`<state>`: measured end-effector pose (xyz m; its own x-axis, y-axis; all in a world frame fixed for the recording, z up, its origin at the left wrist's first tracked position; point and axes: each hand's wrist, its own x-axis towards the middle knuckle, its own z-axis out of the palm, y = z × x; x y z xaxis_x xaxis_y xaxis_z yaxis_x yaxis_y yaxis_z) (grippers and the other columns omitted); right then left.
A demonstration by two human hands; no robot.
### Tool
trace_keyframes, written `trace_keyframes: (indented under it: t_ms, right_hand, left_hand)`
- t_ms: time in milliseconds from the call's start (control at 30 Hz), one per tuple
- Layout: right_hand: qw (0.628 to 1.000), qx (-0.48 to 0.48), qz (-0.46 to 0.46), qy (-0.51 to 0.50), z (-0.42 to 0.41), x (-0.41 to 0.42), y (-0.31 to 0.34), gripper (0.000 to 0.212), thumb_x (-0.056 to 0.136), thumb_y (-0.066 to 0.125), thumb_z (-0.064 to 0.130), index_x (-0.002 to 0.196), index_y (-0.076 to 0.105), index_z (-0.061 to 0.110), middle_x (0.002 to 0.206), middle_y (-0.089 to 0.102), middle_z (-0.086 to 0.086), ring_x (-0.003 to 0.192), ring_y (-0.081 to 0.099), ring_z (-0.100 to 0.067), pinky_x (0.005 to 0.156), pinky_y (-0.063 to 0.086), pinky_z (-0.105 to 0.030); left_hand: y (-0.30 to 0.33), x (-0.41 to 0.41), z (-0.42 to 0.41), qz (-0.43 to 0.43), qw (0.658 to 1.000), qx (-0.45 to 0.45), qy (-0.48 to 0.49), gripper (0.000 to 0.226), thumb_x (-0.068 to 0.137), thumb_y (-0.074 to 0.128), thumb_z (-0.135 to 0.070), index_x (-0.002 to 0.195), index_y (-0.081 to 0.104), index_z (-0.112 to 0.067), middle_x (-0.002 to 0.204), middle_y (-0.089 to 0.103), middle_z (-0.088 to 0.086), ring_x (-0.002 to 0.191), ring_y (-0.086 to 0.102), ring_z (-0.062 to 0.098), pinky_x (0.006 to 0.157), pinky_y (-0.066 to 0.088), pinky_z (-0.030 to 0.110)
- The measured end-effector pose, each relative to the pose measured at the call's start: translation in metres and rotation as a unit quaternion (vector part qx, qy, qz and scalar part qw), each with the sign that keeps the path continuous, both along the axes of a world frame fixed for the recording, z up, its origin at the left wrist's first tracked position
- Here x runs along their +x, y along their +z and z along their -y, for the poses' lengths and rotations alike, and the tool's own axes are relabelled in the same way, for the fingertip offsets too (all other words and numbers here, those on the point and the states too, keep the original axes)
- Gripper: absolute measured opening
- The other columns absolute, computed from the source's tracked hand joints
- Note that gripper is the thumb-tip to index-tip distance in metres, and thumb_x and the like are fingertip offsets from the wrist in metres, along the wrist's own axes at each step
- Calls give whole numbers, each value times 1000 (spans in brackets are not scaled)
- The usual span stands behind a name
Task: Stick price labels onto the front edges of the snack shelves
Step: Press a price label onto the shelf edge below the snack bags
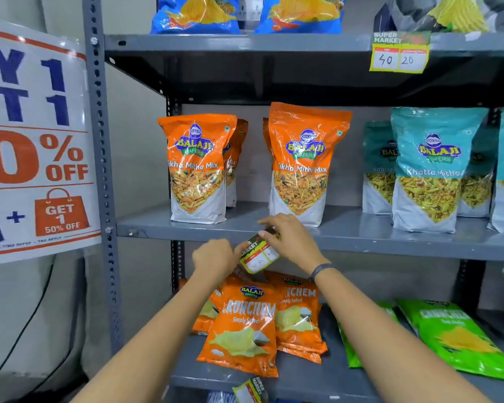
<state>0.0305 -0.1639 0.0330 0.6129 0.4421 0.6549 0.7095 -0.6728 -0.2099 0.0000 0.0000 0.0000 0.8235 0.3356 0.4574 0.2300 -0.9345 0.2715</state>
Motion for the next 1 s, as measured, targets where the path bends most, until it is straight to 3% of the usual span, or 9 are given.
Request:
trace_keyframes:
  t_ms: [67,100,200,267,367,467,567,733,1000]
  right_hand:
    - [1000,9,5,-16,-3,3,0,22,90,56,28,109,66,20,105,67,-10,102,56,-27,84,48,-41]
    - [1000,23,4,-18,-4,6,-1,20,90,56,26,105,68,19,102,68,-10,99,57,-27,80,47,-38]
    - [999,37,-14,-31,-5,11,-2,19,91,56,24,97,71,16,97,69,-11,93,61,-28,69,41,-31]
    - [998,44,-20,-46,-6,13,1,18,91,56,24,95,72,16,99,71,-9,92,62,-27,67,43,-32]
    - [995,63,-49,-61,-9,14,6,17,89,58,24,92,72,16,99,75,-9,91,65,-27,71,51,-37]
    - [995,72,-57,-51,-5,11,7,12,85,63,24,86,73,17,92,75,-8,88,65,-25,71,53,-39]
    - [998,36,-43,-26,4,5,-1,12,80,70,27,80,71,15,82,75,-7,79,65,-22,65,50,-37]
    - [999,-39,-1,-33,6,1,-7,17,78,71,29,82,70,13,83,74,-8,83,63,-23,69,47,-37]
    - [999,4,-19,-31,3,5,-8,14,78,72,27,79,70,13,78,74,-7,75,65,-20,65,49,-33]
  left_hand:
    - [-6,4,-2,-40,988,-121,-89,56,89,42,-60,100,63,-9,102,69,13,94,64,31,79,54,40]
    - [-9,5,-4,-33,974,-179,-133,50,90,47,-54,101,63,-8,103,69,15,95,64,32,80,54,42]
    - [-13,4,-4,27,933,-303,-194,30,93,55,-34,77,61,-10,93,70,21,85,67,33,73,55,43]
    - [-9,4,-6,61,907,-362,-206,29,94,54,-26,69,60,-13,88,70,21,84,68,34,78,58,49]
    - [4,3,-13,82,914,-334,-216,30,95,52,-26,78,63,-3,85,70,21,87,67,37,79,55,54]
    - [13,-1,-19,90,946,-238,-200,32,93,54,-34,76,59,-7,77,68,16,78,64,33,64,48,38]
    - [7,-4,-22,108,965,-166,-172,31,87,63,-36,73,57,-10,72,66,11,71,60,28,56,38,32]
    - [-3,-2,-21,147,969,-109,-165,25,82,68,-36,69,55,-18,79,57,-2,74,53,17,57,39,29]
    - [0,0,-22,145,974,-73,-156,26,83,66,-39,69,55,-21,79,55,-4,73,51,15,56,36,27]
